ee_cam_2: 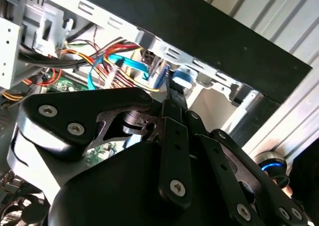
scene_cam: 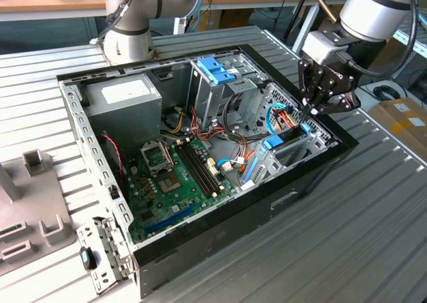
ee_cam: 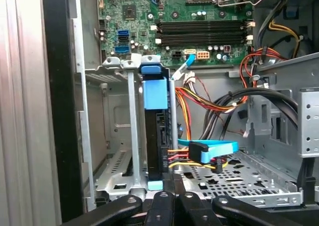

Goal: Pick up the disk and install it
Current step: 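Insert the first disk wire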

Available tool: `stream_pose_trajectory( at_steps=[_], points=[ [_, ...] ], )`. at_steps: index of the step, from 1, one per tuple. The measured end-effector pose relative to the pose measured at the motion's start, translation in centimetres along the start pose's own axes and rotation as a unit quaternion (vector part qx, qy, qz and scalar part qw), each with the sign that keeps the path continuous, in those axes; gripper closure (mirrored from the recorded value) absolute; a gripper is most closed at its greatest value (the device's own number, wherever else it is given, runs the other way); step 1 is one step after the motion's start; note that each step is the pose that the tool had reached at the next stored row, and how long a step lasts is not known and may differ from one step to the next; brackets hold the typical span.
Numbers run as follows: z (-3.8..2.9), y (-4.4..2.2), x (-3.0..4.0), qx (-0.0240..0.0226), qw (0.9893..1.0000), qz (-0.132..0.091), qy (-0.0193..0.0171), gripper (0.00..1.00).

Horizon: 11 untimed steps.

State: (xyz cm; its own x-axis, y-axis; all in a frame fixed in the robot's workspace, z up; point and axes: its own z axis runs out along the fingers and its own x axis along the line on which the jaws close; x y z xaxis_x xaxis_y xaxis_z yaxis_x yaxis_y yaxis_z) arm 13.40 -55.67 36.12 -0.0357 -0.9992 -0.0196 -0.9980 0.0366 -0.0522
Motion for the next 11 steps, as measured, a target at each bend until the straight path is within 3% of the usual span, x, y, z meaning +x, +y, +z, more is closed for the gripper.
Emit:
stream_pose_trajectory(
  at_steps=[3,7,9,11],
  points=[
    [-0.05,0.60,0.92,0.0001,1.0000,0.000,-0.0003,0.90],
    [-0.11,1.59,1.26,0.0004,1.0000,0.000,-0.0007,0.90],
    [-0.16,2.56,1.33,0.0004,1.0000,0.000,-0.0006,0.90],
    [-0.18,2.94,1.34,0.0004,1.0000,0.000,-0.0007,0.90]
  ],
)
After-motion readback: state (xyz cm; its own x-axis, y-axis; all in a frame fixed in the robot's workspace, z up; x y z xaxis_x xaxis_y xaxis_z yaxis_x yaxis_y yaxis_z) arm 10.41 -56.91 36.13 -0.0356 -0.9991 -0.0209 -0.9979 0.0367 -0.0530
